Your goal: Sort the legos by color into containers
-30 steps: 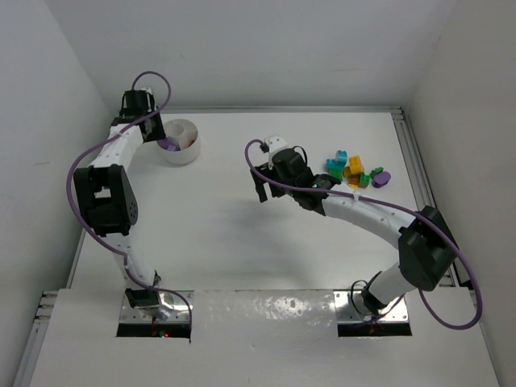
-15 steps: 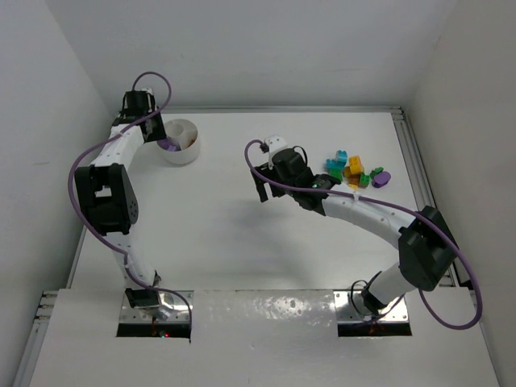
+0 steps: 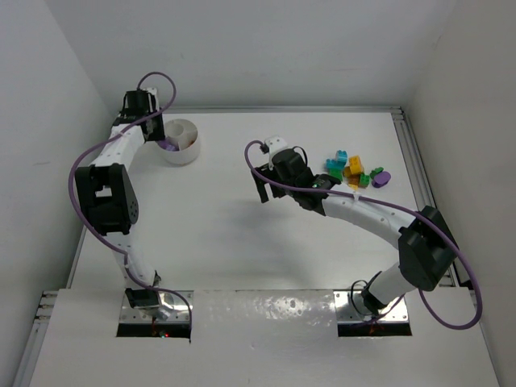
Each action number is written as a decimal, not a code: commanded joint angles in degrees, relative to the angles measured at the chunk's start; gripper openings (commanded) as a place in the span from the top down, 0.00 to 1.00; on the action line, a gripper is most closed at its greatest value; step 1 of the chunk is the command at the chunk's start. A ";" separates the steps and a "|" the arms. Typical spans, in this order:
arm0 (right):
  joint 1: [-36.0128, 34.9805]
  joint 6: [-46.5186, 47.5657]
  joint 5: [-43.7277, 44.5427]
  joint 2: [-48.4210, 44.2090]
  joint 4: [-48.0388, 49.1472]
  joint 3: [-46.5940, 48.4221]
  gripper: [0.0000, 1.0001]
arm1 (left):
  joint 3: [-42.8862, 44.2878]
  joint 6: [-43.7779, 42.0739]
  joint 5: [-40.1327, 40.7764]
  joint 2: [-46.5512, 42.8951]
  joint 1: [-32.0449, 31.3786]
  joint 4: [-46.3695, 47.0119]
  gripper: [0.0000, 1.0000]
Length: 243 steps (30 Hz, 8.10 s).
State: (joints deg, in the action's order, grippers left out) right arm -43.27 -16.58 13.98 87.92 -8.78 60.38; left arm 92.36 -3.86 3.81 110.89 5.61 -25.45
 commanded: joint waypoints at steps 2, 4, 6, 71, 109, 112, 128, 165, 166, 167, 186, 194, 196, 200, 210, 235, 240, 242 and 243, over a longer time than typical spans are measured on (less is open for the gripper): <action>-0.15 0.49 1.14 -2.31 0.78 1.14 0.14 | 0.99 -6.42 2.07 -1.12 -0.60 0.32 1.00; -0.15 0.58 1.31 -2.40 0.69 1.23 0.14 | 0.55 -8.08 1.90 -1.20 -0.77 0.49 1.00; -0.15 0.84 1.40 -2.40 0.60 1.23 0.14 | -0.42 -8.97 1.90 -1.20 -0.86 1.63 1.00; 58.47 -37.91 3.69 0.67 -16.01 0.52 0.15 | 5.99 -3.35 -10.67 -10.43 -1.30 -8.47 0.41; 59.53 -28.95 -6.16 19.22 -11.35 7.82 0.32 | 8.01 -4.67 -8.03 -8.06 -1.12 -9.70 0.41; 59.53 -28.07 -5.45 20.27 -11.53 8.61 0.32 | 8.10 -4.84 -8.03 -8.06 -1.21 -9.79 0.40; 59.44 -25.43 -4.49 24.84 -14.07 13.01 0.36 | 8.54 -4.93 -8.30 -8.06 -1.21 -10.14 0.40; 53.90 7.43 -0.80 12.45 -5.56 5.36 0.21 | 8.45 -5.37 -9.61 -7.53 -1.21 -10.32 0.40; 53.90 8.31 -1.06 12.89 -4.85 5.88 0.19 | 8.54 -5.54 -9.70 -7.62 -1.21 -10.41 0.40; 53.90 9.80 -1.32 13.50 -4.59 6.32 0.18 | 8.54 -5.63 -9.53 -7.62 -1.21 -10.49 0.40; 55.92 27.91 -13.71 21.50 3.07 11.94 0.18 | 7.58 -8.01 -8.39 -7.80 -1.21 -11.46 0.40; 56.98 30.73 -18.72 23.96 -0.70 15.45 0.26 | 7.40 -8.36 -8.12 -7.44 -1.12 -11.46 0.40; 57.33 31.87 -20.04 25.72 -4.21 17.31 0.29 | 7.57 -8.36 -7.95 -7.18 -1.21 -11.55 0.40; 57.94 32.49 -20.48 26.34 -4.23 17.05 0.31 | 7.93 -8.27 -7.94 -6.92 -1.21 -11.55 0.40; 58.21 34.42 -19.16 26.25 -5.02 15.03 0.34 | 8.01 -8.27 -8.03 -6.65 -1.12 -11.64 0.40; 56.71 30.75 -10.29 25.11 -4.68 12.49 1.00 | 9.16 -7.92 -10.40 -6.65 -1.21 -11.90 0.40; 54.96 20.73 -5.82 18.89 -0.64 10.20 1.00 | 9.16 -8.01 -12.42 -7.00 -1.21 -12.16 0.40; 53.12 15.63 -2.13 16.24 3.31 7.14 1.00 | 9.42 -7.83 -13.92 -7.27 -1.30 -12.34 0.40; 52.59 12.31 1.54 13.53 4.81 5.90 1.00 | 9.68 -7.83 -14.97 -7.36 -1.39 -12.34 0.40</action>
State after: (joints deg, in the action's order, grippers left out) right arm 11.64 5.67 7.62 109.14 -10.76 68.45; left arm 99.04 -11.75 -7.84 104.31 4.80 -38.41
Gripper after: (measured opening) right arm 0.364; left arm 0.602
